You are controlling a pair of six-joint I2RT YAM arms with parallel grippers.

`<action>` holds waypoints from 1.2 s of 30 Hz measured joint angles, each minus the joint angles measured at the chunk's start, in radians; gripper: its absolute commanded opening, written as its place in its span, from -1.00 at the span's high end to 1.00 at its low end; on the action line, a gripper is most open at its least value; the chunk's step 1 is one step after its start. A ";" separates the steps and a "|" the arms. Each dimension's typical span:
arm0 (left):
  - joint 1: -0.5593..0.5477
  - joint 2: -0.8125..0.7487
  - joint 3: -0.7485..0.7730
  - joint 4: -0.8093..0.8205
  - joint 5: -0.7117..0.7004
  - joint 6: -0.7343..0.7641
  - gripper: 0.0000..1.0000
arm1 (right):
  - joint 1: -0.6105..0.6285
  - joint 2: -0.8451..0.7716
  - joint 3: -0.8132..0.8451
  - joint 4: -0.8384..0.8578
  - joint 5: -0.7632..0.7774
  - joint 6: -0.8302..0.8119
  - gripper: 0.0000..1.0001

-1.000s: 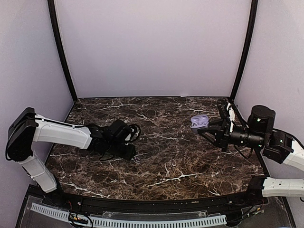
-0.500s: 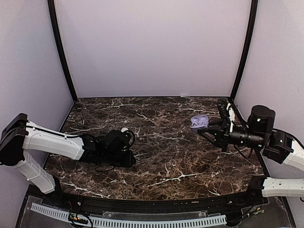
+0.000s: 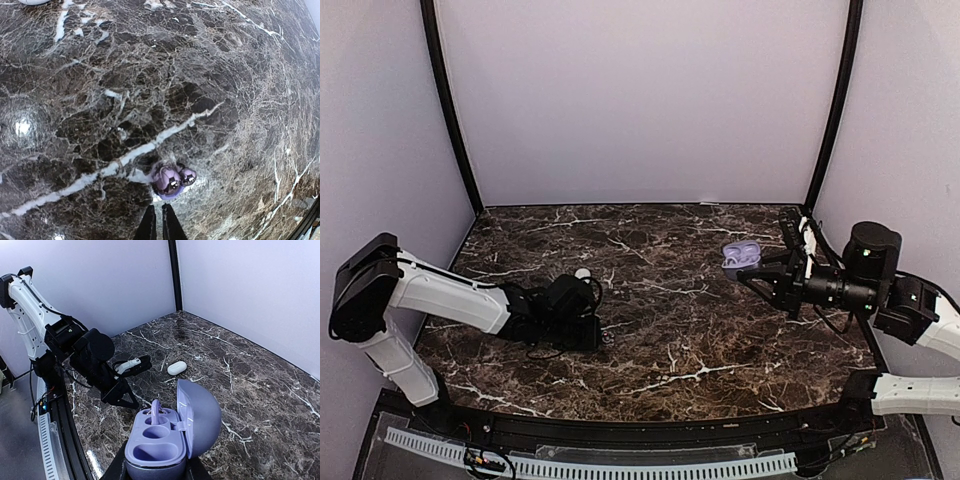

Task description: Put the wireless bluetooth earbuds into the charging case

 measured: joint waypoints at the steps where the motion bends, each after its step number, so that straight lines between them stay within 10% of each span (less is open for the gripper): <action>1: 0.005 0.006 0.000 0.006 0.000 0.003 0.90 | 0.000 0.000 0.000 0.000 0.000 0.000 1.00; 28: 0.088 0.232 0.214 0.084 0.054 0.206 0.81 | -0.002 0.000 0.000 -0.002 0.005 -0.014 1.00; 36: 0.120 0.076 0.120 0.086 0.023 0.158 0.55 | -0.002 0.000 0.000 -0.006 0.005 -0.018 1.00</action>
